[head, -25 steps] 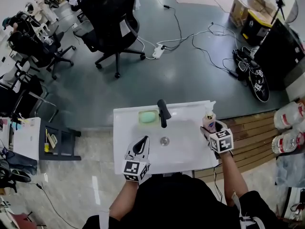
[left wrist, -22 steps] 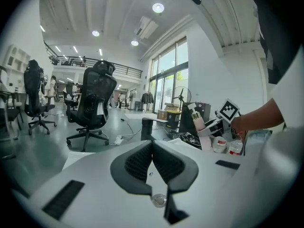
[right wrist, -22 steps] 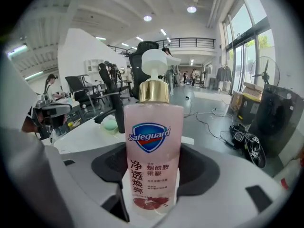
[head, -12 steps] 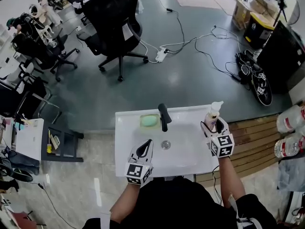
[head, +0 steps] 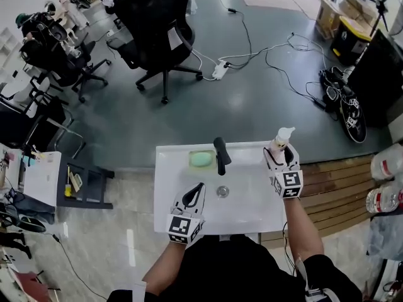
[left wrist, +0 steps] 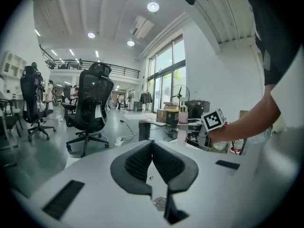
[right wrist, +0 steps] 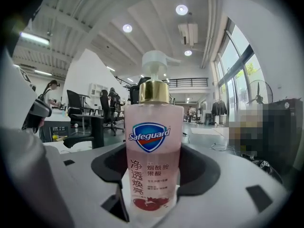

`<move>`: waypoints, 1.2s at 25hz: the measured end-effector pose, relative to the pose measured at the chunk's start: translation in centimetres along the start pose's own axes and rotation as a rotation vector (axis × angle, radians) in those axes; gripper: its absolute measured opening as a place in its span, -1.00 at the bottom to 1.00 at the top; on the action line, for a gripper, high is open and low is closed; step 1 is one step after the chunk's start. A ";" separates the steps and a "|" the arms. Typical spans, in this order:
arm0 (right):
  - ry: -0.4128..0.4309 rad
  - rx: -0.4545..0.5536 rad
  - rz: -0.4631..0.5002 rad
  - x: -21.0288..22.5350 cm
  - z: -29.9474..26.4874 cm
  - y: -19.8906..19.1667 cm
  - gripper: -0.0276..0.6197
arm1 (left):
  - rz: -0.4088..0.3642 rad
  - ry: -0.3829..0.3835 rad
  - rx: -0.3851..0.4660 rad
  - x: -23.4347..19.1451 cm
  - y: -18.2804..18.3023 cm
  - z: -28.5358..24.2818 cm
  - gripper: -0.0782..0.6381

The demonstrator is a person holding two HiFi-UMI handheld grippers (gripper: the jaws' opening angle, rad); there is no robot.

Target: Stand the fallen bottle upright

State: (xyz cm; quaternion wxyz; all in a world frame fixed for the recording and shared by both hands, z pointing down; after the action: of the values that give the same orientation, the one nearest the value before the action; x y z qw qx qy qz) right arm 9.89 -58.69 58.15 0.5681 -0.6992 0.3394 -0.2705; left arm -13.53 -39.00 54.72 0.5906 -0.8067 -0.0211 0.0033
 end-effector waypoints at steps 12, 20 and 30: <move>0.004 -0.005 0.006 -0.2 -2.5 -2.4 0.08 | 0.007 0.021 -0.033 -1.8 -1.5 -0.5 -0.73; -0.022 0.004 0.018 -0.2 -1.4 -2.7 0.11 | 0.020 0.019 -0.037 -1.5 -2.0 0.0 -0.73; -0.042 0.006 0.000 -2.0 1.2 -1.5 0.34 | 0.030 0.016 -0.024 -1.7 -1.7 0.6 -0.73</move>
State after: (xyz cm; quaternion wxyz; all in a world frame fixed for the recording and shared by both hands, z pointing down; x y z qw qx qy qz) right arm 9.79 -56.21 59.39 0.5772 -0.7030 0.3267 -0.2566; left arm -15.34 -37.93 56.11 0.5810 -0.8139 -0.0041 0.0055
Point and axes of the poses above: the fingertips, and each gripper's own axes: z backward along the fingers, x to its right, y out of its top, the point moved 3 cm from there along z, backward along the fingers, and after that the axes turned 15 degrees about y, right-handed, at the moved point
